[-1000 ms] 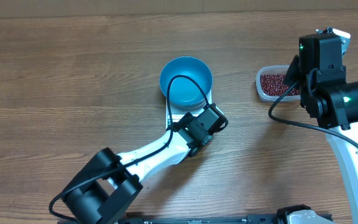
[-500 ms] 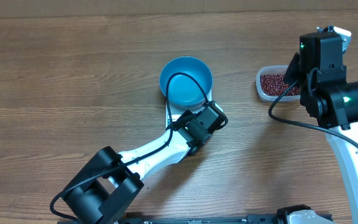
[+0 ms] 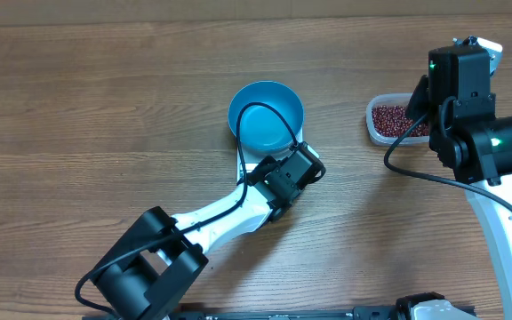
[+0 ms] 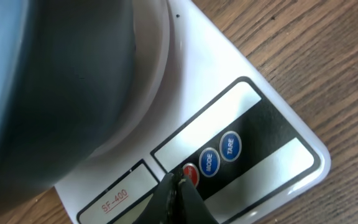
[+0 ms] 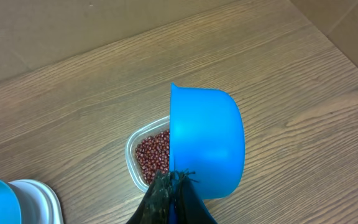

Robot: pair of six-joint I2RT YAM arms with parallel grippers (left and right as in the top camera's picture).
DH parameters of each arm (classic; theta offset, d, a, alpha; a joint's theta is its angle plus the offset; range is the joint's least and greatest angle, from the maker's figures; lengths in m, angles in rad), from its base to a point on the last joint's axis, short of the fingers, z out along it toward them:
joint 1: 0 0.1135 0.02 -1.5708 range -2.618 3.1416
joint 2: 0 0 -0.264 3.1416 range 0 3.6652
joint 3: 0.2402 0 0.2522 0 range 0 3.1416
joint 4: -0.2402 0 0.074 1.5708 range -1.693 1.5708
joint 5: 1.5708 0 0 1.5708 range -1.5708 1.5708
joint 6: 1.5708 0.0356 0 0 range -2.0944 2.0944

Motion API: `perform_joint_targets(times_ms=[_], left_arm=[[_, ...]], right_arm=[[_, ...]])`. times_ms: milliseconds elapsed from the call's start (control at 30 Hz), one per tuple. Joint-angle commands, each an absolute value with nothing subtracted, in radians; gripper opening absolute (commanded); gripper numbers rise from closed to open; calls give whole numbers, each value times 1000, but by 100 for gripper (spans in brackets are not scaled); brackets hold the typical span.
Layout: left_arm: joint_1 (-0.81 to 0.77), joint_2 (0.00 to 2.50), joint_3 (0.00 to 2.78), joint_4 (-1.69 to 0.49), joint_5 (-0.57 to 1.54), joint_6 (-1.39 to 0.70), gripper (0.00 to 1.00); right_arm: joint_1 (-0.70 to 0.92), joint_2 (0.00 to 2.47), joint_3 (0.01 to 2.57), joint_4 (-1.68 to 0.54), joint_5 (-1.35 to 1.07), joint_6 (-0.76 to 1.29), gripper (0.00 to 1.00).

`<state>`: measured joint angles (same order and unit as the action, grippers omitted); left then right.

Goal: Scoop item into bowl and weigh 150g on scale

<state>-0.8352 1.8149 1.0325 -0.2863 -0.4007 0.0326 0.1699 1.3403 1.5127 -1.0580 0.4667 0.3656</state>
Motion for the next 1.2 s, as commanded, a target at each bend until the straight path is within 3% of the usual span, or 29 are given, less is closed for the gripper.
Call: perform_joint_targets(times_ms=[0, 1167], left_arm=[[-830, 1845, 1029, -273, -399, 47, 4], [-811, 1890, 1029, -241, -398, 67, 4]], right_arm=[[166, 1340, 1537, -1049, 470, 369, 4], [166, 1341, 1536, -1050, 470, 369, 4]])
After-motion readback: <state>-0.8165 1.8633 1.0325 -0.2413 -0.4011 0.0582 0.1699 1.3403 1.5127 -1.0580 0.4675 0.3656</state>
